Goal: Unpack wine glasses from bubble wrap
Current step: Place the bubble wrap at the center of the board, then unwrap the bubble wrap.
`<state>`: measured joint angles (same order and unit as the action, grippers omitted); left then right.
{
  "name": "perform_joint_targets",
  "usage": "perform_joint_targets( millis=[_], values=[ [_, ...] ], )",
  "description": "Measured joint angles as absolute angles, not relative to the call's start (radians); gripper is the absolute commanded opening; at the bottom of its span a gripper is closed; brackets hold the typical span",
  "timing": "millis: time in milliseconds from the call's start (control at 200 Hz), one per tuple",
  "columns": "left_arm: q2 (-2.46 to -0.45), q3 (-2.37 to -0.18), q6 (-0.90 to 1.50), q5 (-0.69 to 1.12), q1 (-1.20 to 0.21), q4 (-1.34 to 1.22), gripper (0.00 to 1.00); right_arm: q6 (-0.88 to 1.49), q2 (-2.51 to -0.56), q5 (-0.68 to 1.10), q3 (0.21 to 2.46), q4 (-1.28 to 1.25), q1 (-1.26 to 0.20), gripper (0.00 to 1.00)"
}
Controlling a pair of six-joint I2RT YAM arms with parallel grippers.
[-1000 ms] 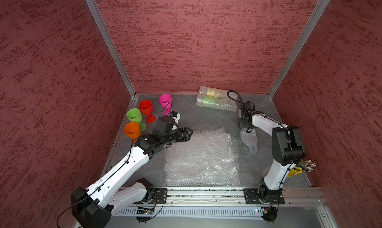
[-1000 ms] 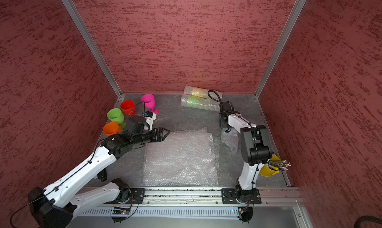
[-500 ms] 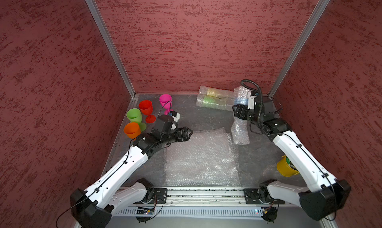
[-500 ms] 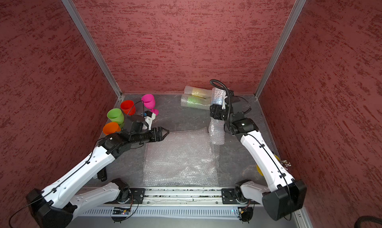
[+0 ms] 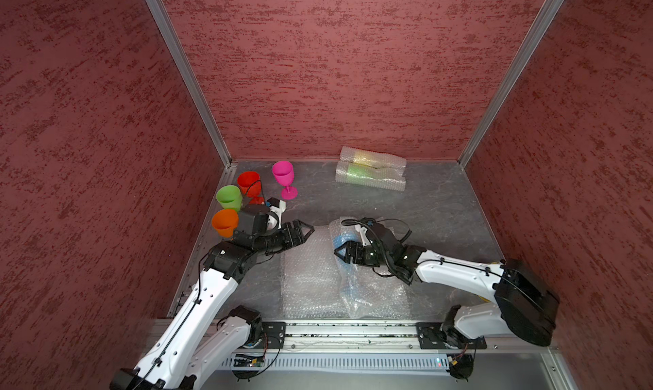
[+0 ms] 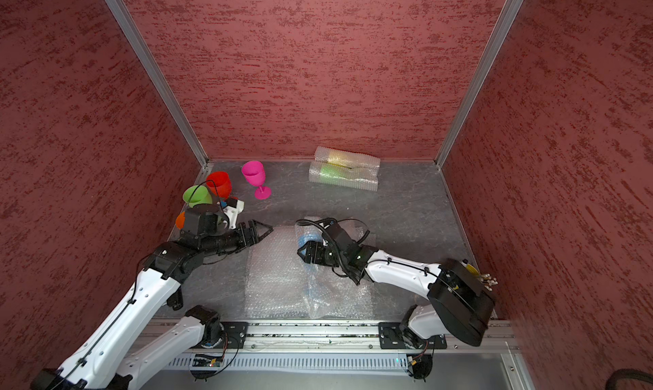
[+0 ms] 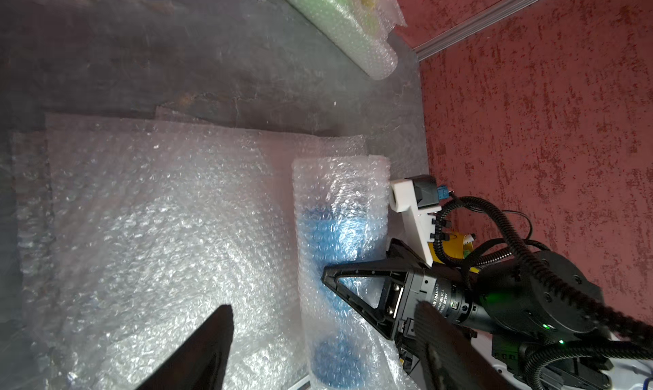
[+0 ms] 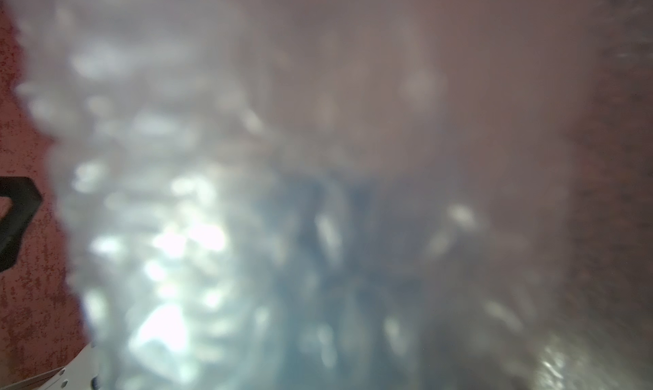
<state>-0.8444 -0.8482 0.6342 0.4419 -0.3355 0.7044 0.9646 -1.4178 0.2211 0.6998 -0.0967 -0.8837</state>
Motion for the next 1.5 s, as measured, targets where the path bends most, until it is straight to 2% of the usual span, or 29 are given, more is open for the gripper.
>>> perform_joint_targets(
  millis=[75,271,461,641,771,872,1017,1157,1498],
  values=[
    [-0.844,-0.824,0.649,0.453,-0.336,0.708,0.81,0.989,-1.429,0.212,0.677,-0.158,-0.894,0.98],
    [-0.844,-0.805,0.659,0.463,-0.336,0.710,0.82,0.973,-1.413,0.086,0.659,-0.172,-0.896,0.99],
    [-0.844,-0.776,0.669,0.462,-0.351,0.694,0.82,0.951,-1.308,-0.035,0.639,-0.193,-0.896,0.99],
    [-0.845,-0.752,0.677,0.435,-0.405,0.691,0.82,0.862,-1.206,-0.045,0.572,-0.248,-0.896,0.73],
    [-0.844,-0.752,0.674,0.407,-0.411,0.694,0.82,0.770,-1.260,-0.028,0.689,-0.178,-0.915,0.36],
    [-0.840,-0.752,0.665,0.377,-0.410,0.704,0.82,0.733,-1.312,-0.010,0.753,-0.179,-0.960,0.22],
    [-0.817,-0.755,0.652,0.341,-0.397,0.731,0.82,0.717,-1.406,0.070,0.802,-0.179,-1.040,0.16],
    [-0.807,-0.760,0.639,0.326,-0.381,0.743,0.82,0.700,-1.503,0.113,0.853,-0.166,-1.094,0.18],
    [-0.840,-0.760,0.635,0.332,-0.379,0.744,0.82,0.695,-1.513,0.073,0.773,-0.134,-1.104,0.17]
  ],
)
